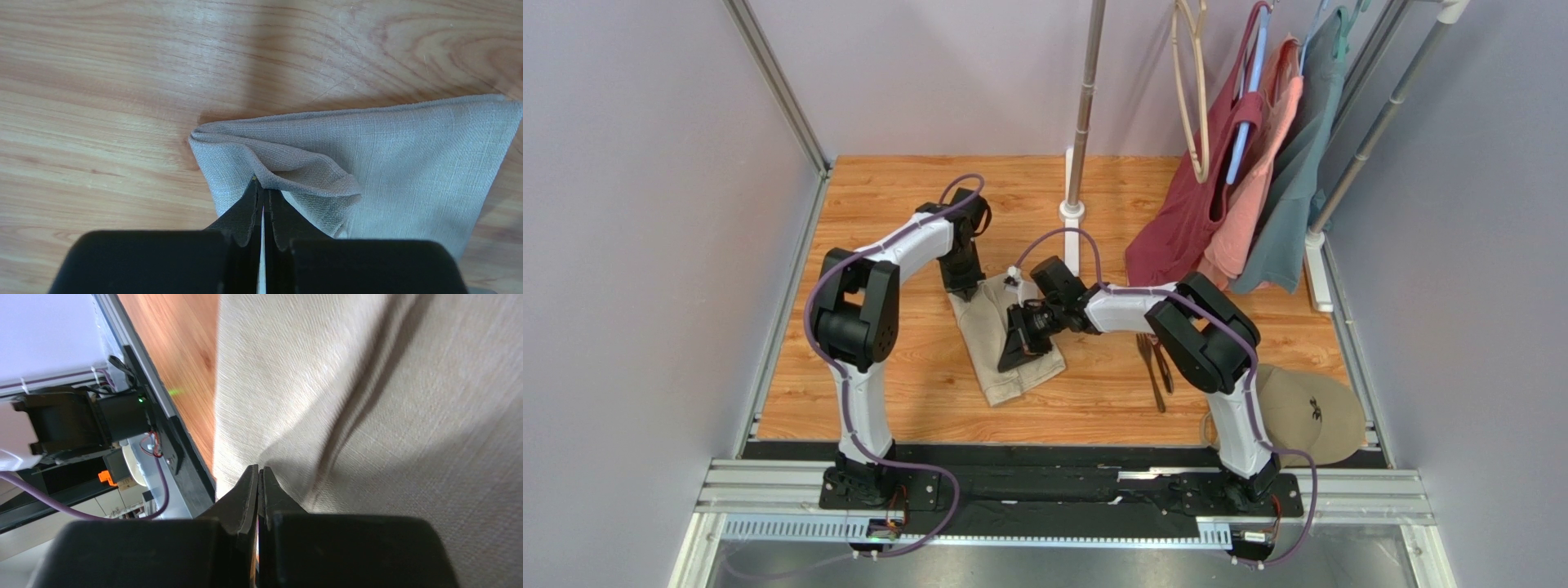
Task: Fold the napkin into a case and place the utensils inside
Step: Fold the lower triangle-folded napkin at the center of the board.
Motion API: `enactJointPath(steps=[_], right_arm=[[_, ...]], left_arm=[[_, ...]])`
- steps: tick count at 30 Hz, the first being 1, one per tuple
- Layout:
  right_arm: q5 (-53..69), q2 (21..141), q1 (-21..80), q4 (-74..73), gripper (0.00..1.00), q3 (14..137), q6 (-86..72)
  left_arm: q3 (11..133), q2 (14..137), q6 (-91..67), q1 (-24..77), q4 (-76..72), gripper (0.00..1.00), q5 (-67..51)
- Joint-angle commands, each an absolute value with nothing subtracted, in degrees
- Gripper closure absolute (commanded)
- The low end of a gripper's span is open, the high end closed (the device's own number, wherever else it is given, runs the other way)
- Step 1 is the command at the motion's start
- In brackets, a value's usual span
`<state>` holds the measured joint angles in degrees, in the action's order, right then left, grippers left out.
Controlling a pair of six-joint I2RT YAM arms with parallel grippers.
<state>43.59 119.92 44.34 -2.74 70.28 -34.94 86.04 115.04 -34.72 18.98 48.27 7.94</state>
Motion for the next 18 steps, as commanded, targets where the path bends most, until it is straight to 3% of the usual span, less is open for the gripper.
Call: enactJointPath(steps=[1, 8, 18], right_arm=[[43.59, 119.88, 41.66, -4.21, 1.0, 76.9, -34.98], [42.28, 124.97, 37.09, -9.4, 1.0, 87.97, -32.69], [43.42, 129.81, 37.09, -10.72, 1.0, 96.15, -33.66]], left_arm=[[83.33, 113.65, -39.81, 18.98, 40.98, 1.0, 5.98], [75.59, 107.14, -41.57, 18.98, 34.98, 1.0, 8.0], [74.97, 105.64, -42.01, 18.98, 33.66, 1.0, 5.89]])
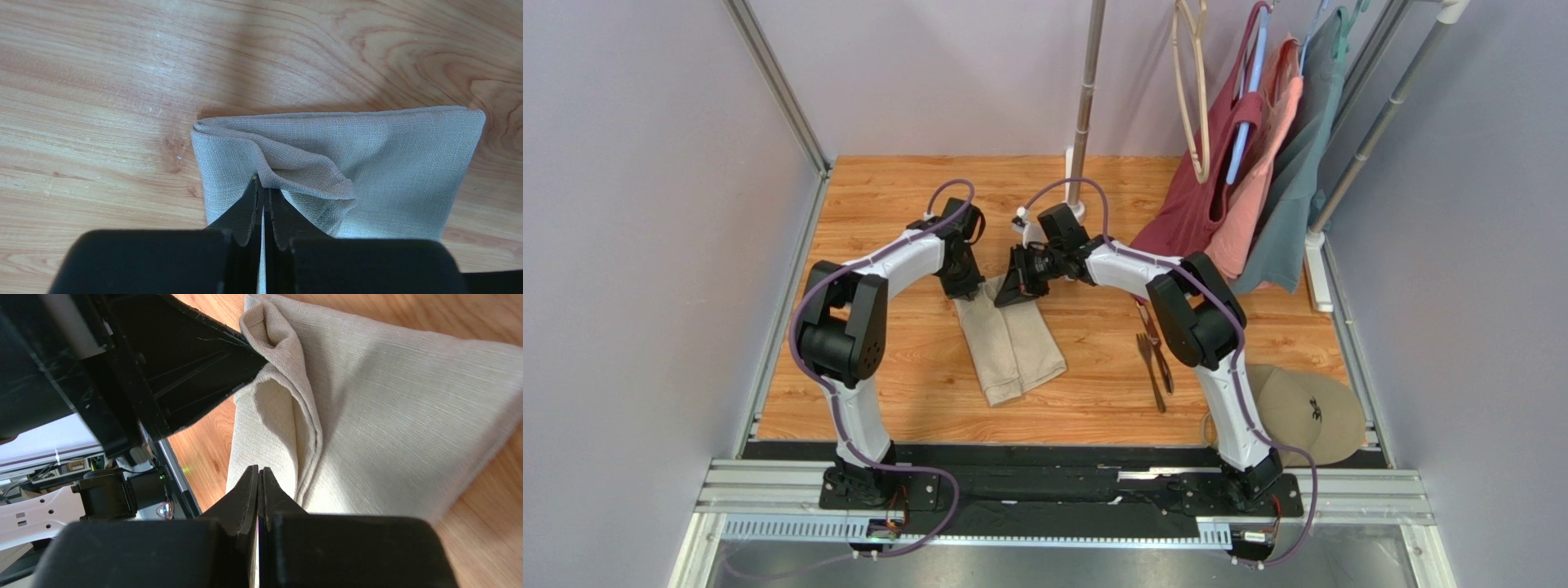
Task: Fold the napkin into a case and place the utensils inside
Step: Fold the lower triangle-folded napkin at the center of the board.
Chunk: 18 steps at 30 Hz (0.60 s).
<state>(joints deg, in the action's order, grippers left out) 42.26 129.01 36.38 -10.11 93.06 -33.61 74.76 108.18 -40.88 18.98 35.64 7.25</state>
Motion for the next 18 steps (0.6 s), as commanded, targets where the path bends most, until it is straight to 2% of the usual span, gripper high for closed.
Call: enactJointPath(steps=[1, 18], right_arm=[[43.42, 129.9, 37.09, -10.46, 1.0, 96.07, -34.1], [42.28, 135.26, 37.71, -8.88, 1.0, 103.09, -36.12]], left_arm=[[75.41, 105.91, -42.01, 18.98, 33.75, 1.0, 5.71], [76.9, 107.14, -41.92, 18.98, 34.72, 1.0, 3.52]])
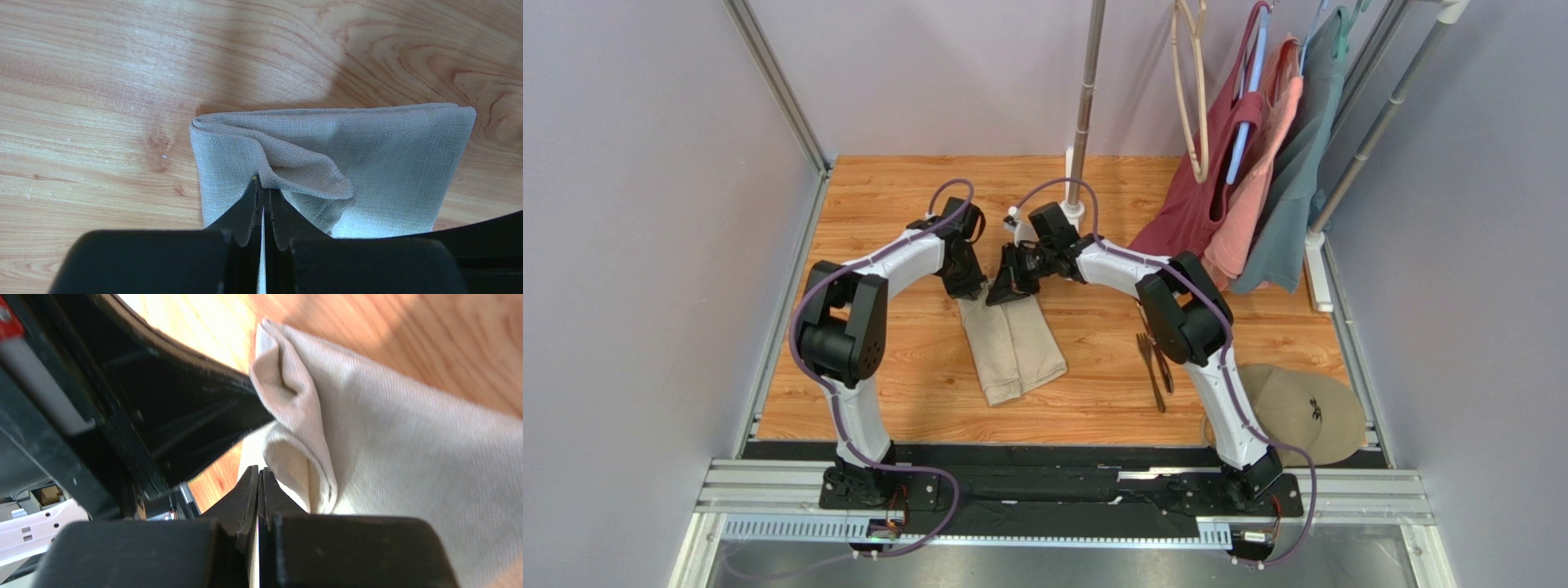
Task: Fold the napkin into a case and place the utensils inside
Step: Fold the lower triangle-folded napkin at the center of the board.
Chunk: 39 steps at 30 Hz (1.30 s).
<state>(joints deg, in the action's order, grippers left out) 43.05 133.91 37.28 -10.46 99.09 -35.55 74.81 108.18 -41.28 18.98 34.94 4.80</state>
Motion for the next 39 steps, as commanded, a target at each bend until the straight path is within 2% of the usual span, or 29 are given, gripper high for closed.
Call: enactJointPath(steps=[1, 12, 20, 25, 31, 34, 35, 39], right_arm=[[42.1, 135.96, 37.71, -9.05, 1.0, 104.23, -36.12], [35.69, 139.57, 36.83, -13.18, 1.0, 107.93, -32.52], [31.12, 137.03, 36.39, -13.9, 1.0, 104.25, -30.94], [30.94, 137.28, 35.95, -12.92, 1.0, 103.71, -31.29], [31.64, 134.83, 35.07, -13.45, 1.0, 102.84, -31.29], [31.73, 131.84, 34.46, -13.8, 0.98, 101.69, -31.38], [31.99, 131.31, 34.37, -13.89, 0.97, 101.43, -31.2], [33.66, 129.47, 34.36, -14.15, 0.93, 100.99, -31.29]], left_arm=[[76.9, 107.14, -41.92, 18.98, 34.72, 1.0, 3.25], [77.08, 106.26, -40.08, 18.98, 34.89, 1.0, 2.72], [77.43, 106.61, -40.25, 18.98, 33.41, 1.0, 0.44], [77.52, 109.24, -40.87, 19.07, 31.03, 1.0, -5.71], [77.26, 111.19, -39.64, 19.07, 31.12, 0.99, -5.63], [76.29, 110.13, -39.73, 18.98, 30.59, 0.92, -5.19], [75.85, 109.52, -39.73, 18.9, 30.32, 0.87, -5.19], [74.45, 107.06, -40.25, 18.63, 29.62, 0.78, -4.49]])
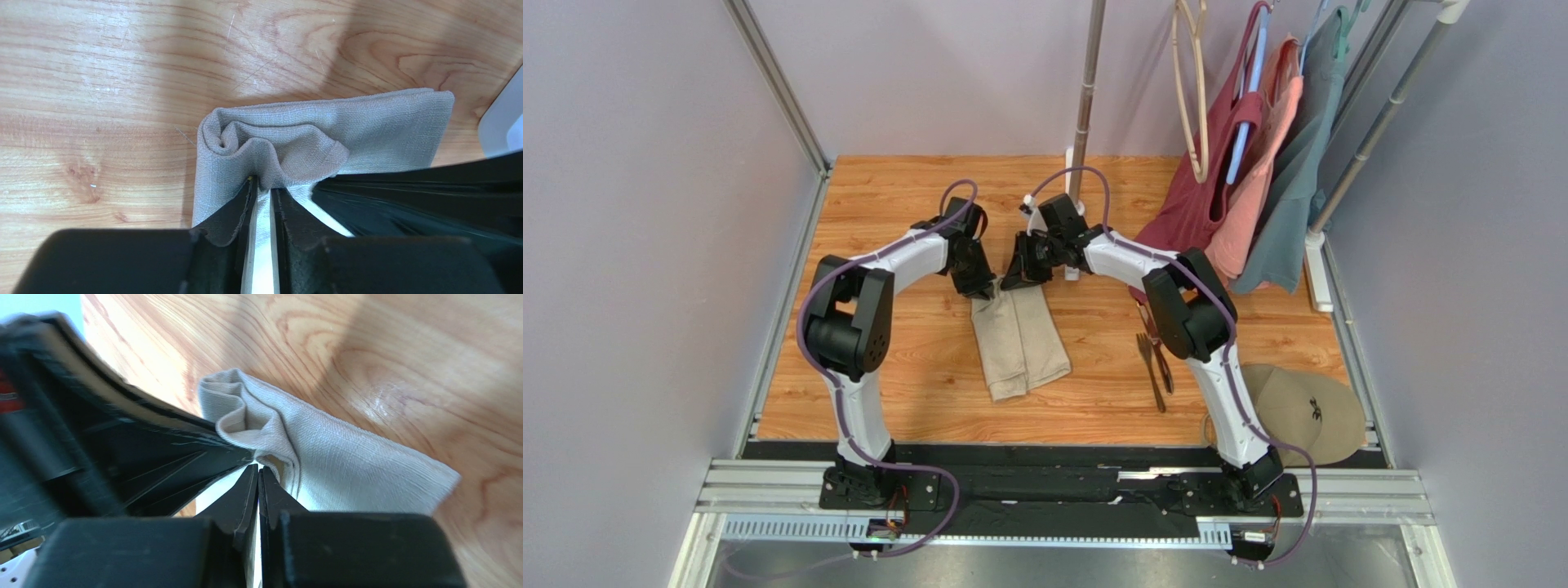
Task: Fold the napkin into a case and place the utensils inside
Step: Fold the lower triangle-folded napkin at the center of the board, then smooth out the 2/3-rectangle-folded napkin at the center of the board.
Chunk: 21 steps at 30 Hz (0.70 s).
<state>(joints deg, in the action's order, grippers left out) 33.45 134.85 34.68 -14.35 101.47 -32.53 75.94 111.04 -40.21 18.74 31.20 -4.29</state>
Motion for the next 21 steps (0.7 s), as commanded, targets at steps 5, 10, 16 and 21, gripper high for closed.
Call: enactJointPath(steps=[5, 10, 16, 21], right_arm=[[33.84, 127.53, 34.45, -13.36, 0.88, 99.41, -31.73], [34.19, 127.53, 34.45, -13.88, 0.86, 100.28, -31.12], [35.51, 128.05, 34.8, -14.68, 0.83, 102.04, -31.11], [37.09, 131.39, 37.0, -15.65, 0.81, 107.39, -31.81]], left_arm=[[69.97, 99.69, -40.78, 17.76, 25.41, 0.73, -4.92], [67.59, 93.26, -38.94, 16.18, 22.33, 0.73, -8.7], [67.32, 91.14, -39.46, 13.01, 26.97, 0.84, -7.39], [69.34, 98.96, -40.25, 11.34, 29.27, 0.96, -8.52]])
